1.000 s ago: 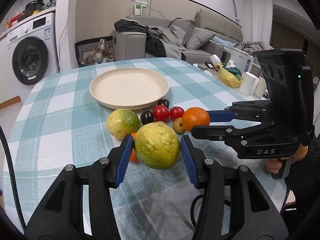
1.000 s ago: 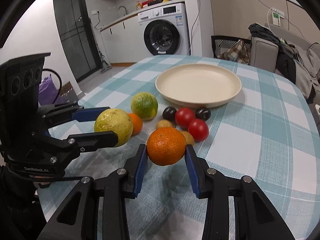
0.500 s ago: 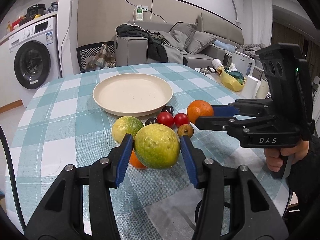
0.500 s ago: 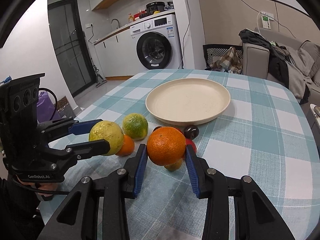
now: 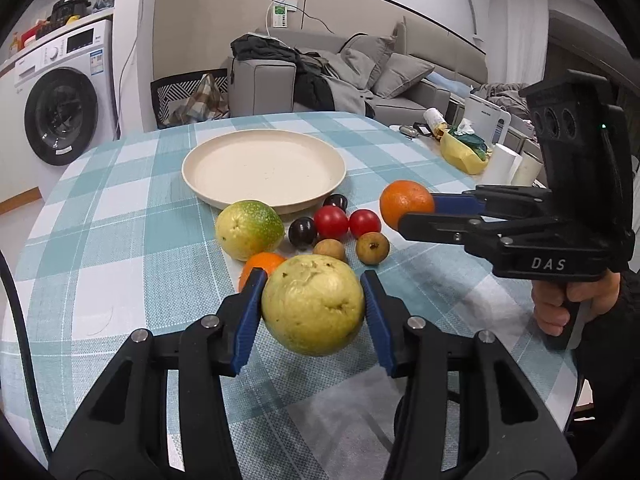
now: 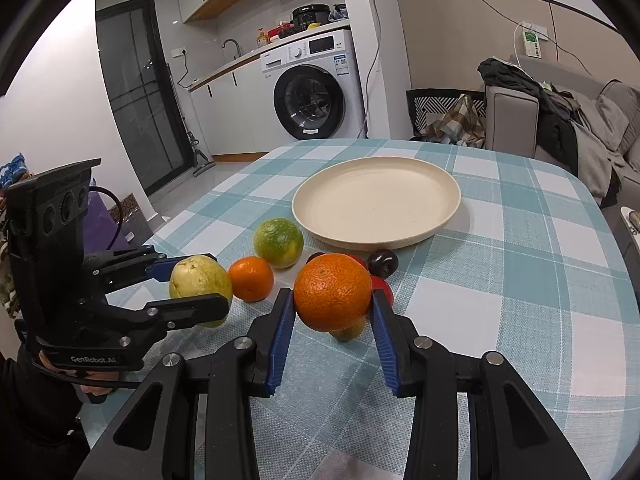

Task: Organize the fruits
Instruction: 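Lift both held fruits and carry them over the cream plate, then open the left tool to drop the citrus while the right tool releases the orange onto the plate, then withdraw both open tools from the plate back toward the remaining fruit, then grasp a second orange with the left tool while the right tool grasps a small brown fruit, then lift both held fruits and carry them over the cream plate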

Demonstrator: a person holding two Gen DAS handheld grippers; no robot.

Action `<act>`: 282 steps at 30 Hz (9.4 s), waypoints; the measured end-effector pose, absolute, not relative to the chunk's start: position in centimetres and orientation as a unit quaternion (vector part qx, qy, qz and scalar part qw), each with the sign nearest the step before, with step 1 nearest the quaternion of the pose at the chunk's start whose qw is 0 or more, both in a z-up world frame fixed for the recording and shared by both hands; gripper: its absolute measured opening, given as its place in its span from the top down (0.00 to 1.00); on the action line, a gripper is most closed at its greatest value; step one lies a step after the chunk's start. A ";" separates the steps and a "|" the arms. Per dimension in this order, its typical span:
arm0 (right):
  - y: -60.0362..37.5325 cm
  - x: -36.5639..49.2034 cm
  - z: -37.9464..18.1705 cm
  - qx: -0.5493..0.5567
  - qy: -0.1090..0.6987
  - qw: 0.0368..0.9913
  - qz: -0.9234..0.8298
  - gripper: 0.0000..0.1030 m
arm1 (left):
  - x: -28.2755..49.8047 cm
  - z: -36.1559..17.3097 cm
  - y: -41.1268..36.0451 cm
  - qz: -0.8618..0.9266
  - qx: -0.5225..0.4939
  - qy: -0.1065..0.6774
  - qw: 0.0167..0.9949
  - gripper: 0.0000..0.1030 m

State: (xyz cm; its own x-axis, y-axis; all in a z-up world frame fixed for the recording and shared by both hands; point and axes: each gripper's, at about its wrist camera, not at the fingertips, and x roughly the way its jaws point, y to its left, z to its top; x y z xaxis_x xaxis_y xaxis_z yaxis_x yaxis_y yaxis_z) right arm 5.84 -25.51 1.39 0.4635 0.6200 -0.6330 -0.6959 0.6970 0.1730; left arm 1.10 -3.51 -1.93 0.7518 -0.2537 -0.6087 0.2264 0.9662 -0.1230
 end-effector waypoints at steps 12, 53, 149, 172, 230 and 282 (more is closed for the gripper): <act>-25.7 6.8 1.2 -0.042 0.348 0.858 0.376 0.62 | 1.5 0.1 -2.2 -0.102 -0.037 0.300 0.948 0.56; -22.5 14.4 1.6 -0.014 0.348 0.864 0.363 0.62 | 13.6 -0.5 -1.2 -0.053 -0.051 0.304 0.950 0.56; -23.8 9.2 -1.2 -0.061 0.416 0.848 0.323 0.02 | 6.1 -2.3 -0.2 -0.023 -0.047 0.335 0.941 0.01; -22.8 8.5 -2.3 -0.072 0.443 0.813 0.372 0.44 | 6.4 -2.8 -0.9 -0.051 -0.041 0.352 0.934 0.02; -22.4 8.1 -2.2 -0.086 0.434 0.815 0.373 0.71 | 7.9 -5.2 -0.8 -0.092 -0.067 0.413 0.904 0.68; -24.9 9.2 1.7 0.006 0.333 0.871 0.360 0.73 | 6.9 0.6 -0.6 -0.059 -0.066 0.285 0.954 0.68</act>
